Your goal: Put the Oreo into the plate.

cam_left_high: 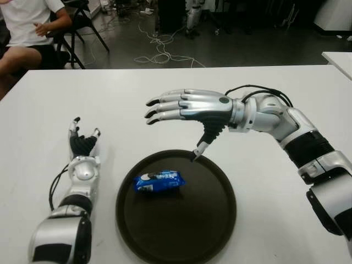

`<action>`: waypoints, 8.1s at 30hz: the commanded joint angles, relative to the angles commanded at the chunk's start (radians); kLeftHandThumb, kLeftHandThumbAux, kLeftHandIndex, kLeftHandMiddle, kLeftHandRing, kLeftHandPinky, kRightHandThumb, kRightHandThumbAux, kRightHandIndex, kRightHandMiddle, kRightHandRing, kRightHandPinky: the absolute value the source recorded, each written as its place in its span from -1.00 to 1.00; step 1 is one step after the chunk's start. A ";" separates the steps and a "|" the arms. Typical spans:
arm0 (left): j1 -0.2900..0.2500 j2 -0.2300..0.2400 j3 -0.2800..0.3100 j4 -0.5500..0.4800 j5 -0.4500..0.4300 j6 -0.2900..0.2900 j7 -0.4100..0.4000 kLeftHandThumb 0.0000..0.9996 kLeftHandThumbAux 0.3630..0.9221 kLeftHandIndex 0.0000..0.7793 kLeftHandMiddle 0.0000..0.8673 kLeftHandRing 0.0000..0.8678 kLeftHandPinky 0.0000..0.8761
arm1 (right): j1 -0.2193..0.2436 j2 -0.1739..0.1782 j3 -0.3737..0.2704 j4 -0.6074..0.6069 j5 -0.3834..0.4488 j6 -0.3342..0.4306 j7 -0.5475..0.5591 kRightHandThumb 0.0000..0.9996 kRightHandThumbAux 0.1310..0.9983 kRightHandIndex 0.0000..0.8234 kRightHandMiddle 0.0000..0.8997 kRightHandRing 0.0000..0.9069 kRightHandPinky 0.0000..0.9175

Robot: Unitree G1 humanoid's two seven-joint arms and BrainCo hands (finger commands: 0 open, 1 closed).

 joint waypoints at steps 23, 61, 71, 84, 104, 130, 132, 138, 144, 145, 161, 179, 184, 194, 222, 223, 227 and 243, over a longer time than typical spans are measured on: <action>-0.001 -0.003 0.005 0.000 -0.006 -0.009 0.003 -1.00 0.26 -0.88 -0.79 -0.83 -0.94 | 0.007 0.011 -0.030 0.018 -0.082 -0.017 -0.080 -1.00 0.10 -1.00 -1.00 -1.00 -1.00; 0.019 -0.006 -0.052 -0.065 0.053 -0.118 0.060 -1.00 0.30 -0.91 -0.88 -0.92 -0.91 | 0.086 -0.071 -0.293 0.476 -0.040 0.069 -0.680 -1.00 0.11 -1.00 -1.00 -1.00 -1.00; 0.013 0.012 -0.050 -0.051 0.050 -0.106 0.047 -1.00 0.24 -0.93 -0.90 -0.93 -0.92 | 0.238 0.043 -0.336 0.435 0.085 0.136 -0.651 -1.00 0.08 -1.00 -1.00 -1.00 -1.00; 0.015 0.023 -0.058 -0.054 0.058 -0.090 0.044 -1.00 0.26 -0.94 -0.93 -0.96 -0.94 | 0.250 0.062 -0.359 0.510 0.084 0.207 -0.686 -1.00 0.19 -1.00 -1.00 -1.00 -1.00; 0.023 0.025 -0.057 -0.061 0.055 -0.084 0.043 -1.00 0.28 -0.94 -0.96 -0.99 -0.98 | 0.284 0.112 -0.414 0.555 0.116 0.238 -0.805 -1.00 0.16 -1.00 -1.00 -1.00 -1.00; 0.028 0.037 -0.066 -0.067 0.067 -0.097 0.045 -1.00 0.34 -0.94 -0.93 -0.97 -0.97 | 0.252 0.180 -0.458 0.589 0.160 0.266 -0.833 -1.00 0.20 -1.00 -1.00 -1.00 -1.00; 0.029 0.037 -0.065 -0.067 0.066 -0.101 0.042 -1.00 0.37 -0.93 -0.93 -0.96 -0.96 | 0.260 0.182 -0.465 0.596 0.170 0.274 -0.825 -1.00 0.23 -1.00 -1.00 -1.00 -1.00; 0.030 0.036 -0.059 -0.067 0.059 -0.107 0.034 -1.00 0.39 -0.93 -0.93 -0.97 -0.98 | 0.235 0.197 -0.561 0.643 0.313 0.355 -0.657 -1.00 0.32 -1.00 -1.00 -1.00 -1.00; 0.028 0.038 -0.058 -0.062 0.059 -0.102 0.033 -1.00 0.34 -0.91 -0.93 -0.98 -1.00 | 0.209 0.250 -0.731 0.621 0.579 0.485 -0.368 -1.00 0.29 -1.00 -1.00 -1.00 -1.00; 0.027 0.037 -0.058 -0.062 0.059 -0.101 0.033 -1.00 0.34 -0.91 -0.92 -0.98 -1.00 | 0.206 0.252 -0.746 0.617 0.602 0.506 -0.347 -1.00 0.29 -1.00 -1.00 -1.00 -1.00; 0.033 0.030 -0.031 -0.066 0.023 -0.166 -0.007 -1.00 0.74 -0.83 -0.79 -0.82 -0.89 | 0.181 0.248 -0.819 0.609 0.668 0.625 -0.382 -1.00 0.79 -0.89 -0.93 -0.98 -0.95; 0.030 0.013 0.033 -0.060 -0.038 -0.197 -0.001 -0.99 0.70 -0.12 -0.13 -0.08 -0.03 | 0.185 0.246 -0.822 0.619 0.649 0.611 -0.418 -0.94 0.77 -0.36 -0.33 -0.33 -0.32; 0.024 0.005 0.049 -0.055 -0.047 -0.189 0.036 -0.84 0.76 0.38 0.47 0.51 0.53 | 0.186 0.248 -0.822 0.619 0.648 0.605 -0.426 0.10 0.47 -0.03 0.29 0.29 0.29; 0.025 0.002 0.027 -0.076 -0.009 -0.110 0.132 -0.46 0.66 0.86 0.90 0.91 0.87 | 0.185 0.262 -0.882 0.607 0.732 0.632 -0.304 0.38 0.38 0.06 0.77 0.75 0.72; 0.043 -0.030 0.092 -0.154 -0.118 -0.104 -0.007 -0.19 0.64 1.00 1.00 1.00 0.97 | 0.180 0.281 -0.938 0.583 0.799 0.676 -0.233 0.41 0.37 0.07 0.83 0.82 0.79; 0.043 -0.030 0.094 -0.155 -0.119 -0.104 -0.009 -0.19 0.64 1.00 1.00 1.00 0.97 | 0.180 0.281 -0.939 0.583 0.799 0.676 -0.233 0.41 0.37 0.07 0.83 0.82 0.79; 0.042 -0.031 0.100 -0.155 -0.120 -0.102 -0.017 -0.17 0.64 1.00 1.00 1.00 0.97 | 0.180 0.283 -0.941 0.582 0.798 0.675 -0.231 0.41 0.36 0.07 0.84 0.83 0.79; 0.042 -0.025 0.102 -0.155 -0.113 -0.084 -0.029 -0.15 0.64 0.96 0.98 0.98 0.95 | 0.181 0.285 -0.937 0.576 0.791 0.674 -0.232 0.40 0.37 0.07 0.84 0.83 0.79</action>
